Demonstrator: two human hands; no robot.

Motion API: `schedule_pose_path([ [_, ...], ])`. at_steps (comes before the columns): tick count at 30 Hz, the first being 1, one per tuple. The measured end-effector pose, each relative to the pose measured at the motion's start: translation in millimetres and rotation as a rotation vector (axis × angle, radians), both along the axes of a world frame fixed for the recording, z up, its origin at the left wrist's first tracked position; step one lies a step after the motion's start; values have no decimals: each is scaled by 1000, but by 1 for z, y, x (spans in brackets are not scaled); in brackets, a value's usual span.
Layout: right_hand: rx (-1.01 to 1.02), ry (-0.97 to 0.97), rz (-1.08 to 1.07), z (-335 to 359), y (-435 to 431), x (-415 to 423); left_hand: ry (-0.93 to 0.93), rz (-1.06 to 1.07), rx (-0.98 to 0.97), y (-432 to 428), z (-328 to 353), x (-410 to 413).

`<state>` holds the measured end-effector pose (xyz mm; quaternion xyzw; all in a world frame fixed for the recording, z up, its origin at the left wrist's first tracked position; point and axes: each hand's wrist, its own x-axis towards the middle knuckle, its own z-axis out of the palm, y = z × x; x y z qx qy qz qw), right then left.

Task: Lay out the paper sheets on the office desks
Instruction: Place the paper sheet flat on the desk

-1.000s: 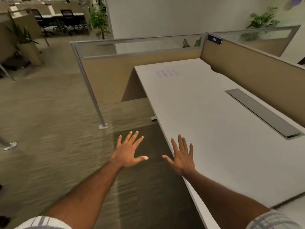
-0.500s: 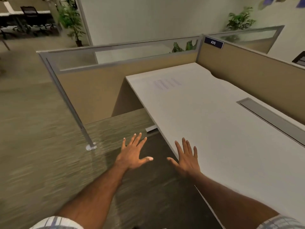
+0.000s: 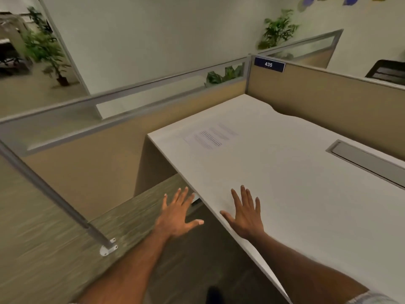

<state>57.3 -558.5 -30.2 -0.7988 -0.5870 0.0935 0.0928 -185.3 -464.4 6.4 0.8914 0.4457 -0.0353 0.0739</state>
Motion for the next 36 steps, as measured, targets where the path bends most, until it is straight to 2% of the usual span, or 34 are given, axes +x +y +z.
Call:
schedule_pose_path([
  [10,-13,61,-100,0,132,28,-15,-76,-17,152,7,39],
  [20,-53,104,-242,7,233,37,-6,-269,-40,294,0,99],
  [26,-158,128,-305,12,296,37,0,-363,-97,393,-12,136],
  [32,-161,141,-440,14,333,37,18,-434,-121,444,-22,162],
  [36,-195,160,-518,5,336,41,31,-404,-170,461,-24,174],
])
